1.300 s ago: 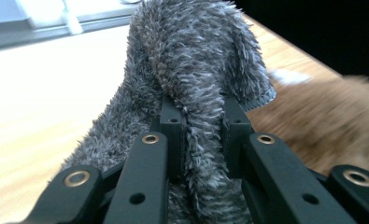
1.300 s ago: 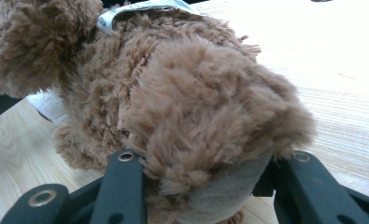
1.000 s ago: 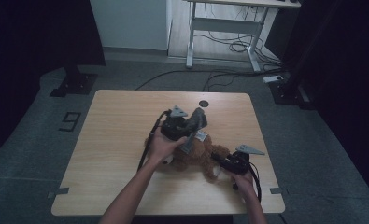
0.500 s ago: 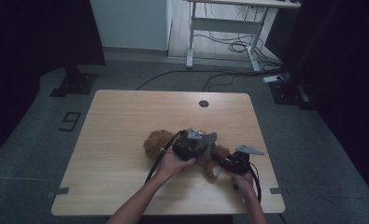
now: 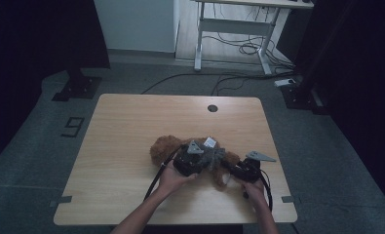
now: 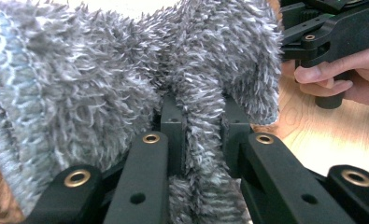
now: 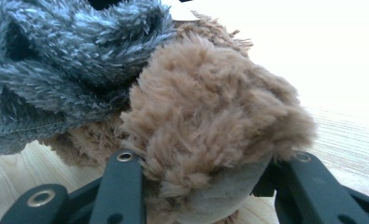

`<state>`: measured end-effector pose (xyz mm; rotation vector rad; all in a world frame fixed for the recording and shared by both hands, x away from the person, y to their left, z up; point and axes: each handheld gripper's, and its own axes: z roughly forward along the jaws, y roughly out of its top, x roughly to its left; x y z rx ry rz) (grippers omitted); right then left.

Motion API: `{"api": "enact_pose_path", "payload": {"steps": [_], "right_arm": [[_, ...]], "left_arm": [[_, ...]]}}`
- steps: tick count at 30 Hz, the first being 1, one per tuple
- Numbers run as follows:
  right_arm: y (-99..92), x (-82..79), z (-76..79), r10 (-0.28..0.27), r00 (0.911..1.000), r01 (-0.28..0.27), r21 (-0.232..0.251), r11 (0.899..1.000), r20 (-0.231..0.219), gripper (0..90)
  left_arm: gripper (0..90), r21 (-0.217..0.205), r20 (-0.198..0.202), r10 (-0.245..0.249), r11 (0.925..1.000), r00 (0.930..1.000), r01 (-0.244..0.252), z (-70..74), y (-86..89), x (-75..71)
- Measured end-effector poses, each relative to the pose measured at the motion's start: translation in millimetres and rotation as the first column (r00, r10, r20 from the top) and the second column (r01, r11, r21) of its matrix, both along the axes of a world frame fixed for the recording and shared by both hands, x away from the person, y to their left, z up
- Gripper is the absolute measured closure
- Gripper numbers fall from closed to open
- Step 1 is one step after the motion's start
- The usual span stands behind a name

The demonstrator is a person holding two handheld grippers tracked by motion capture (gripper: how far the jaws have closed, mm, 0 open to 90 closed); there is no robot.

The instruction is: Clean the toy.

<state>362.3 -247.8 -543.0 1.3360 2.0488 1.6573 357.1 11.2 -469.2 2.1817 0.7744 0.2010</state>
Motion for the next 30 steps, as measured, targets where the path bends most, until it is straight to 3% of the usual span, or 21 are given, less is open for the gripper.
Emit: {"api": "enact_pose_path", "payload": {"steps": [10, 13, 16, 19, 21, 25, 27, 30], "right_arm": [[0.0, 0.0, 0.4, 0.002, 1.0, -0.002, -0.004, 1.0, -0.001, 58.5], [0.2, 0.1, 0.7, -0.004, 1.0, 0.004, -0.002, 1.0, 0.001, 58.5], [-0.2, 0.4, 0.3, -0.009, 1.0, 0.009, 0.004, 1.0, -0.002, 58.5], [-0.5, 0.5, 0.2, -0.008, 1.0, 0.008, 0.003, 1.0, -0.001, 58.5], [-0.8, 0.6, 0.1, -0.008, 1.0, 0.008, 0.004, 1.0, -0.002, 58.5], [-1.1, 0.1, 0.3, -0.008, 1.0, 0.008, 0.002, 1.0, -0.004, 58.5], [-1.3, 0.1, 0.3, -0.009, 1.0, 0.009, 0.001, 1.0, -0.002, 58.5], [-0.2, 0.1, 0.9, -0.003, 1.0, 0.003, 0.001, 1.0, 0.0, 58.5]], "left_arm": [[76.0, -0.006, -0.011, -0.009, 0.9999, 0.9999, 0.009, -5.1, 4.2, -8.5], [76.0, -0.036, 0.018, -0.005, 0.9993, 0.9998, 0.006, 7.6, 2.0, -6.9], [76.1, -0.082, 0.068, 0.017, 0.9966, 0.9975, -0.011, 29.9, -6.2, -1.7], [76.0, -0.097, 0.073, 0.019, 0.9952, 0.9972, -0.012, 44.2, -23.3, 7.2], [75.9, -0.075, 0.045, 0.004, 0.9972, 0.999, -0.001, 42.3, -38.3, 13.0], [75.9, -0.004, 0.006, 0.014, 0.9999, 0.9999, -0.014, 21.0, -56.6, 21.4], [76.0, 0.018, 0.021, 0.022, 0.9996, 0.9995, -0.022, 12.0, -54.8, 22.5], [76.2, 0.034, 0.06, 0.043, 0.9984, 0.9973, -0.045, 13.4, -45.0, 19.7]]}}
